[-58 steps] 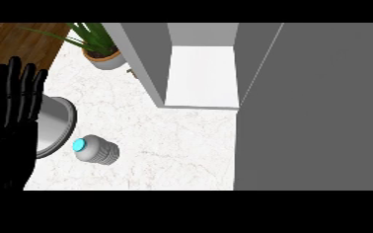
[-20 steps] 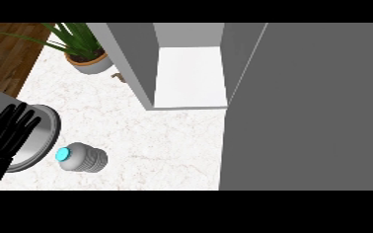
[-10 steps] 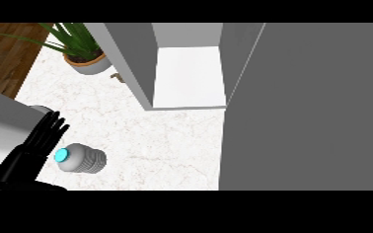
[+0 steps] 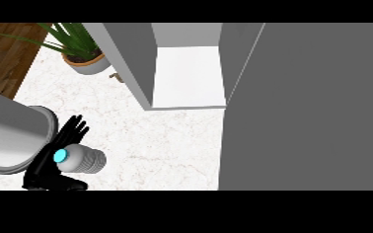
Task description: Pick up the bottled water, place it into the cabinet and close the cabinet
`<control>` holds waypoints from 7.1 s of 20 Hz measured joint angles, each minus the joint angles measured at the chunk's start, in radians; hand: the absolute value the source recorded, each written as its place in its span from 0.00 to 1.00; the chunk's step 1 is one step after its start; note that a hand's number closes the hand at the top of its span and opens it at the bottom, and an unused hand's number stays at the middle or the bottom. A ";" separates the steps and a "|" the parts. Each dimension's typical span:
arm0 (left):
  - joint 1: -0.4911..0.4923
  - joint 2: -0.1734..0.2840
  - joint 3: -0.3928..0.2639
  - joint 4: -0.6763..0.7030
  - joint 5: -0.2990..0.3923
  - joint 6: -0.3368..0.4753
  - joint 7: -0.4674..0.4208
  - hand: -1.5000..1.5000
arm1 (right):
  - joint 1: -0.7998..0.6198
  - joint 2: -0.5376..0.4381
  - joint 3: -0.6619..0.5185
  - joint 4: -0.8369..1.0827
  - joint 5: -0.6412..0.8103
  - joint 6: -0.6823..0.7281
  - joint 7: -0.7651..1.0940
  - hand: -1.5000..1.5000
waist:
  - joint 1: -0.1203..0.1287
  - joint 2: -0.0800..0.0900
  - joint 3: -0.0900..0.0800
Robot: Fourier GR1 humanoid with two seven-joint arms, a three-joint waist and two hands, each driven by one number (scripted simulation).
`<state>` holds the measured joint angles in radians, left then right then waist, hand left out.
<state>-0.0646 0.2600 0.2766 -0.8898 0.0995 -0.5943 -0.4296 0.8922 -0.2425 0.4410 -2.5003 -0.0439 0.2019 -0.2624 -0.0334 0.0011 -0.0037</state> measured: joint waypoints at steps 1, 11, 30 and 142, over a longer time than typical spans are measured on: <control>-0.017 0.001 -0.003 0.039 -0.016 0.002 -0.032 0.00 | 0.008 -0.006 0.000 0.000 0.001 0.002 -0.012 0.00 | -0.002 0.000 0.000; -0.103 0.009 -0.035 0.305 -0.100 0.042 -0.234 1.00 | 0.055 -0.043 0.030 0.001 0.016 -0.021 -0.080 0.00 | -0.004 0.001 -0.001; -0.180 -0.142 -0.101 0.369 -0.252 0.472 -0.562 1.00 | 0.102 -0.093 0.025 0.003 0.021 -0.058 -0.131 0.00 | 0.016 -0.006 0.010; 0.144 0.190 -0.924 -0.700 0.658 0.739 -0.252 0.00 | 0.101 -0.378 0.027 0.005 0.066 0.076 -0.274 1.00 | 0.091 -0.018 -0.003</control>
<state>0.0798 0.4504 -0.6476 -1.5899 0.7572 0.1448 -0.6812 0.9934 -0.6208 0.4684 -2.4954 0.0222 0.2782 -0.5364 0.0573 -0.0165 -0.0068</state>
